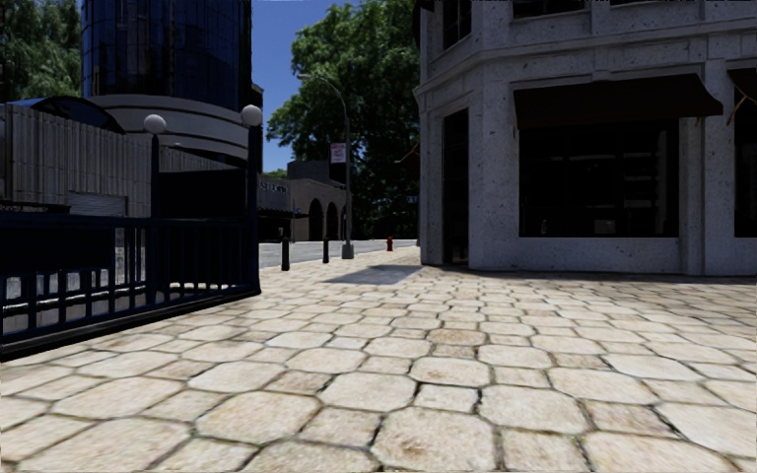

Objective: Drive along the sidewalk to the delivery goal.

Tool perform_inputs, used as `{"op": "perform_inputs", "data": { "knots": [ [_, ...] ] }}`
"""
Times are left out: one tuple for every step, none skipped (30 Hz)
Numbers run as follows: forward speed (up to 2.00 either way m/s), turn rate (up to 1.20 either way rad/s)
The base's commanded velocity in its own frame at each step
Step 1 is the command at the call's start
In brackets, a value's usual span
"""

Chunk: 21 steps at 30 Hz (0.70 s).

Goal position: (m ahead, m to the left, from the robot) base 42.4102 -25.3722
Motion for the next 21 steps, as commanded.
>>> {"op": "perform_inputs", "data": {
  "knots": [
    [2.0,0.39],
    [2.0,0.39],
    [2.0,0.39],
    [2.0,0.39],
    [2.0,0.0],
    [2.0,0.0],
    [2.0,0.0],
    [2.0,0.0],
    [2.0,0.0],
    [2.0,0.0],
    [2.0,0.0],
    [2.0,0.0],
    [2.0,0.0],
    [2.0,0.0],
    [2.0,0.0],
    [2.0,0.0],
    [2.0,0.0],
    [2.0,0.0],
    [2.0,0.0],
    [2.0,0.0],
    [2.0,0.0]
  ]
}}
